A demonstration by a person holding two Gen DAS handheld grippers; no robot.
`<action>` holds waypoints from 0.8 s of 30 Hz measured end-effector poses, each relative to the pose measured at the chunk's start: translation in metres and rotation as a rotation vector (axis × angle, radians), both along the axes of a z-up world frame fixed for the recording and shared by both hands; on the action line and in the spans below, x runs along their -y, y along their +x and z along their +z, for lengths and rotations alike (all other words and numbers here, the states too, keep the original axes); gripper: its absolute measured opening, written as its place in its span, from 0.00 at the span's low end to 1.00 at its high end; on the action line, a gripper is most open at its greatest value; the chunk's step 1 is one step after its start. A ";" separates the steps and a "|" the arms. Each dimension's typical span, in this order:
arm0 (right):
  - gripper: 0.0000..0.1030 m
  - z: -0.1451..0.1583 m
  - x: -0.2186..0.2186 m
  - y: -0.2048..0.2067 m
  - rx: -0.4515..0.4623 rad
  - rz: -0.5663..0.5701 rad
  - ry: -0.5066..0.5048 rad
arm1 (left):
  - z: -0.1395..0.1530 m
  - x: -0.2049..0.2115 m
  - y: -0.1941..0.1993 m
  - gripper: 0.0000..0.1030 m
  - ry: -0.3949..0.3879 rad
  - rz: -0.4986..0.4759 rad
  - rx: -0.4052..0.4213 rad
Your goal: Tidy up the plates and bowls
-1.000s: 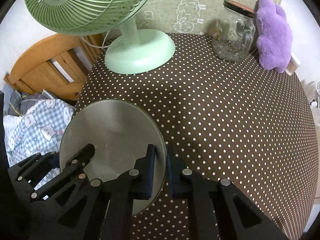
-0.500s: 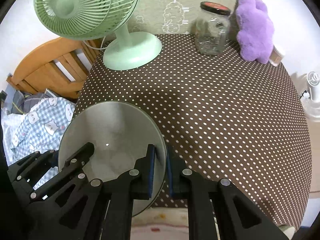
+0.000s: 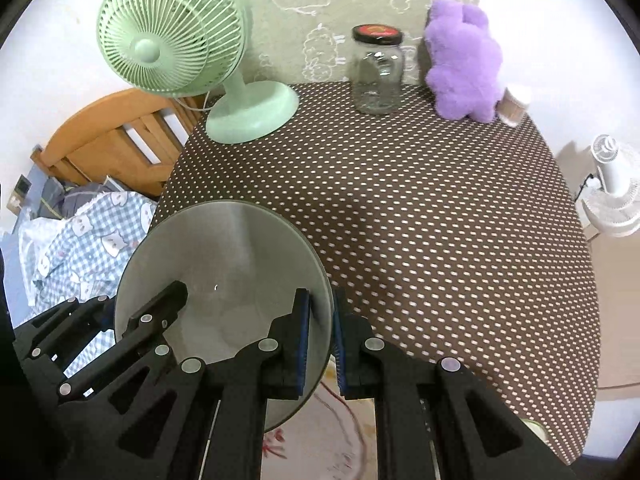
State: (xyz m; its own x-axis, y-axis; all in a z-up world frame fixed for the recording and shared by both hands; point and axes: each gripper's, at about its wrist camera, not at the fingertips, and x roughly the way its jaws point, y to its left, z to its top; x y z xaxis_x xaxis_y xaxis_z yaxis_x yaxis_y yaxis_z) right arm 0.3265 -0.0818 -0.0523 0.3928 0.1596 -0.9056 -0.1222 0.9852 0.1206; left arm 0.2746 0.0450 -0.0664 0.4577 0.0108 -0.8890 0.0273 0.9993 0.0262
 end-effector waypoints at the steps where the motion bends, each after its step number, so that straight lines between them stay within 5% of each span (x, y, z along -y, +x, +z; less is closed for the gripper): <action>1: 0.14 0.004 0.007 -0.005 0.006 -0.001 -0.001 | 0.003 0.006 -0.004 0.16 -0.001 -0.001 0.004; 24: 0.14 0.039 0.135 -0.082 0.066 -0.033 -0.021 | 0.030 0.124 -0.075 0.16 -0.039 -0.023 0.051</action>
